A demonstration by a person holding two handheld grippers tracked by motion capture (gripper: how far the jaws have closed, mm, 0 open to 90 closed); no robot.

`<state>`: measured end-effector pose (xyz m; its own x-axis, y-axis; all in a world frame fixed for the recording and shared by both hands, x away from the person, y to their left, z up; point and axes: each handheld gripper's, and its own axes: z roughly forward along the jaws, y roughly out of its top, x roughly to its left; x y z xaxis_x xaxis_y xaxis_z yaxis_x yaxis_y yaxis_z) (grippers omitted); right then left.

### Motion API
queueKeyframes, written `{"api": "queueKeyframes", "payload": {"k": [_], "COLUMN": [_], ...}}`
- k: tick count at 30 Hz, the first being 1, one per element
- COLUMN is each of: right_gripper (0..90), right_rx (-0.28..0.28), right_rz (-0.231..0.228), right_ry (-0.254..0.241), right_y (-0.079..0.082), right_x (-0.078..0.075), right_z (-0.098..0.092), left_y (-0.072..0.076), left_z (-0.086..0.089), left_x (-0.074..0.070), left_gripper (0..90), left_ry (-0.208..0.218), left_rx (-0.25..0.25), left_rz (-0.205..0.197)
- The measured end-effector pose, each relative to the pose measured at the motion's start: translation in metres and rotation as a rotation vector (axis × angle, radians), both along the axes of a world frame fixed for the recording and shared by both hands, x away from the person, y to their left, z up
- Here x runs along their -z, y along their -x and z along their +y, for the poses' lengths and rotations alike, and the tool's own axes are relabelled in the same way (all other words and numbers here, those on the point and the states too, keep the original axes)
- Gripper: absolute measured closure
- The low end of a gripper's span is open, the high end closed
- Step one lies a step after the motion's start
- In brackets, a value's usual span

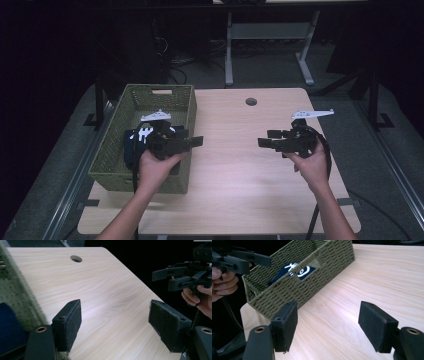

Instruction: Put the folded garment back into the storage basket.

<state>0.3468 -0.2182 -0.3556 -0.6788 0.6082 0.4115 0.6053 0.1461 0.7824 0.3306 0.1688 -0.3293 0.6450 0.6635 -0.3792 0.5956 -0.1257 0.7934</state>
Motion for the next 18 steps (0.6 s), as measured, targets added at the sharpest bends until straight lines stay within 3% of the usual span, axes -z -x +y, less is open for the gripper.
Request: {"api": "queueKeyframes", "payload": {"k": [18], "right_gripper": [31.4], "right_rx": [0.096], "right_rz": [0.003], "right_ry": [0.021], "right_y": [0.019], "right_x": [0.006], "right_z": [-0.052], "left_y": [0.024], "left_z": [-0.055], "left_x": [0.014], "left_gripper": [26.1], "left_ry": [-0.030], "left_rx": [0.084], "left_rz": [-0.028]}}
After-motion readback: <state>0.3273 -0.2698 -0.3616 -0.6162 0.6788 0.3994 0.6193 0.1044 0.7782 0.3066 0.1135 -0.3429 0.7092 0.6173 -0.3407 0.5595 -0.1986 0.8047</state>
